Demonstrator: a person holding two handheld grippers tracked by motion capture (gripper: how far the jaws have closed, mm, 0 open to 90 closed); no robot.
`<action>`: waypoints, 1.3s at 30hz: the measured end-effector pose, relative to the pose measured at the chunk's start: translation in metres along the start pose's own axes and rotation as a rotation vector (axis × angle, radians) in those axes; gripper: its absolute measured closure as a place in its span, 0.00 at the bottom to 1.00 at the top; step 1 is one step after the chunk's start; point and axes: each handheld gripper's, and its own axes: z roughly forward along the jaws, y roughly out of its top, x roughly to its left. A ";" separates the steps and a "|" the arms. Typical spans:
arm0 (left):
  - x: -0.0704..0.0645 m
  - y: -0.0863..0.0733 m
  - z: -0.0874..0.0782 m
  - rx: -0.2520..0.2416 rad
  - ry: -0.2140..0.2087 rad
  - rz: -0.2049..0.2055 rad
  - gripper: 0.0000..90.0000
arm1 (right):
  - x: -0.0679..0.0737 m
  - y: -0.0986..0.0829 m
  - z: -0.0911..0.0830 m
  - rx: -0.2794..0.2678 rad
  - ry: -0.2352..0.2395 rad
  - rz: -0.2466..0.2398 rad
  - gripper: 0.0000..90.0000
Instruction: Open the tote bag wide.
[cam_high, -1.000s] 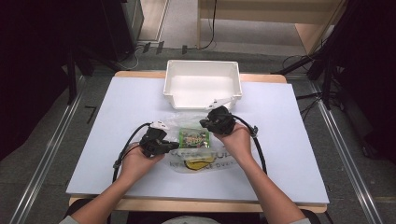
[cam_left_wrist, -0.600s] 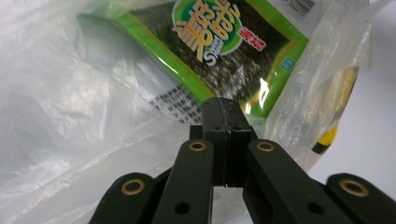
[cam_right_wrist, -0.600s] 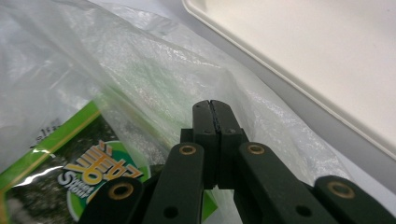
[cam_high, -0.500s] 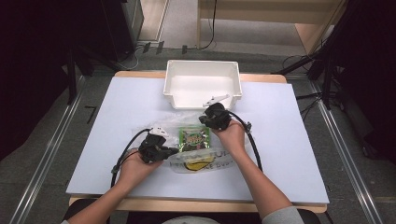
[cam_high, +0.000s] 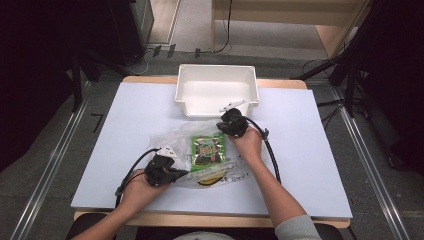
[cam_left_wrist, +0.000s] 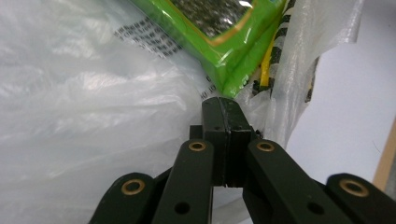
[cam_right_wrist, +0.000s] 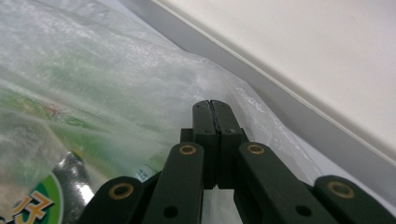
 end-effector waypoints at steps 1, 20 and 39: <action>-0.001 -0.001 0.000 -0.006 0.002 -0.005 1.00 | 0.000 0.000 0.000 0.003 -0.004 -0.001 1.00; 0.001 -0.020 -0.016 0.013 -0.003 0.013 1.00 | -0.005 -0.001 0.013 -0.048 -0.058 0.032 1.00; -0.002 0.008 -0.039 -0.113 -0.060 0.024 1.00 | 0.001 0.008 -0.018 -0.085 -0.028 0.047 1.00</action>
